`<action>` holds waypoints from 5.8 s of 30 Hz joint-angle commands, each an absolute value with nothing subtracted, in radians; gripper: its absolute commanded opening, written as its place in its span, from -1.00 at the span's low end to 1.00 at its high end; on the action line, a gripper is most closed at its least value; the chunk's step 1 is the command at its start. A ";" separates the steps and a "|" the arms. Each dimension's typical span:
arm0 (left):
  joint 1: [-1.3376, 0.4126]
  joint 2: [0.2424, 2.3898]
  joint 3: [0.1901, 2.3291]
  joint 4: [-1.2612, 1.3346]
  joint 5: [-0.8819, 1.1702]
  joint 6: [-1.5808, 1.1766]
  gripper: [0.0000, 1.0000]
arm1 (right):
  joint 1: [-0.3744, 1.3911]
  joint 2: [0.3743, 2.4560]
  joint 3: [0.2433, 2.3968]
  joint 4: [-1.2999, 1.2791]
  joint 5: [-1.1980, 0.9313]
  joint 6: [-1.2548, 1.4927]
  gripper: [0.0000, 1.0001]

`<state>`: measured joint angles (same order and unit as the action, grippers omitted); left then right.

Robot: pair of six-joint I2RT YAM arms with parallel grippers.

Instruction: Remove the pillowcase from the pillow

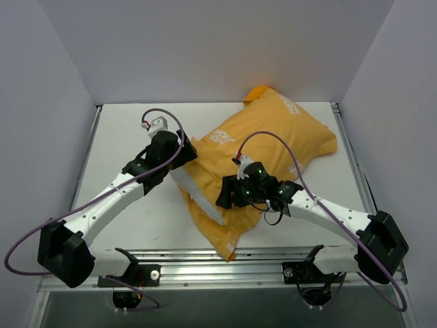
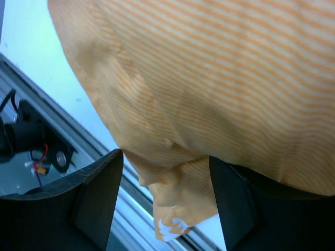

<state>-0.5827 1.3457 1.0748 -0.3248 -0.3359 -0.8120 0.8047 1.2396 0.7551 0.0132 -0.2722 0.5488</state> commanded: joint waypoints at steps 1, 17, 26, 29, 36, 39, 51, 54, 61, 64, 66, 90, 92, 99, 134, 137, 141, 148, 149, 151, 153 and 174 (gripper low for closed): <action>-0.568 1.221 1.101 -0.368 -0.333 -0.773 0.88 | 0.753 1.313 0.847 0.136 -0.276 0.509 0.25; -0.594 1.027 0.582 -0.160 -0.069 -0.992 0.78 | 0.733 1.289 0.953 0.057 -0.153 0.439 0.25; -0.603 1.219 0.577 0.126 0.026 -0.943 0.68 | 0.735 1.200 0.842 0.054 -0.146 0.460 0.25; -0.612 1.216 0.586 0.169 0.040 -0.931 0.70 | 0.735 1.184 0.819 0.055 -0.146 0.468 0.25; -0.617 1.178 0.614 0.179 0.078 -0.900 0.76 | 0.735 1.173 0.808 0.052 -0.143 0.468 0.25; -0.620 1.189 0.621 0.199 0.097 -0.891 0.81 | 0.735 1.170 0.805 0.052 -0.140 0.466 0.26; -0.666 1.416 0.624 0.339 0.052 -0.913 0.77 | 0.756 1.170 0.749 0.067 -0.100 0.477 0.26; -0.684 1.456 0.632 0.371 0.057 -0.931 0.48 | 0.808 1.170 0.703 0.084 -0.049 0.498 0.28; -0.747 1.387 0.718 0.261 0.009 -0.927 -0.84 | 0.900 1.204 0.569 0.184 -0.003 0.597 0.56; -0.759 1.341 0.753 0.193 -0.028 -0.936 -0.95 | 0.905 1.213 0.525 0.238 0.032 0.606 0.60; -0.767 1.322 0.781 0.140 -0.041 -0.939 -0.95 | 0.905 1.229 0.517 0.262 0.041 0.600 0.61; -0.603 1.071 1.024 -0.578 0.121 -0.850 -0.95 | 0.362 1.134 0.667 0.058 0.186 0.610 -1.00; -0.592 1.043 1.041 -0.675 0.141 -0.821 -0.95 | 0.268 1.141 0.701 0.031 0.149 0.632 -1.00; -0.551 0.876 1.091 -0.940 0.118 -0.746 -0.95 | 0.028 1.209 0.776 0.005 0.038 0.709 -1.00; -0.551 1.103 1.037 -0.585 -0.015 -0.517 0.89 | 0.167 1.221 0.880 -0.066 -0.353 0.563 0.47; -0.551 1.163 0.987 -0.525 0.056 -0.535 0.72 | 0.244 1.320 0.913 -0.029 -0.350 0.552 0.49; -0.604 1.112 0.872 -0.423 0.187 -0.638 0.65 | 0.354 1.454 0.983 0.055 -0.354 0.542 0.49; -0.900 0.950 0.717 -0.379 0.023 -0.831 0.63 | 0.526 1.695 1.245 0.077 -0.325 0.468 0.50; -0.900 0.931 0.704 -0.376 -0.021 -0.845 0.63 | 0.534 1.730 1.273 0.078 -0.318 0.457 0.50; -0.900 0.894 0.696 -0.368 -0.052 -0.854 0.64 | 0.543 1.764 1.359 0.055 -0.289 0.424 0.50; -0.900 0.900 0.712 -0.370 -0.110 -0.844 0.70 | 0.545 1.799 1.422 -0.001 -0.259 0.390 0.54; -0.822 1.215 1.080 -0.332 -0.231 -0.742 0.94 | 0.584 1.034 0.924 -0.103 -0.046 0.452 0.99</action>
<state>-0.8188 1.3022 1.0161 -0.2665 -0.1177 -0.7719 0.5804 1.0767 0.9905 -0.0990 -0.0486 0.4191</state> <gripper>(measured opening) 0.968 0.994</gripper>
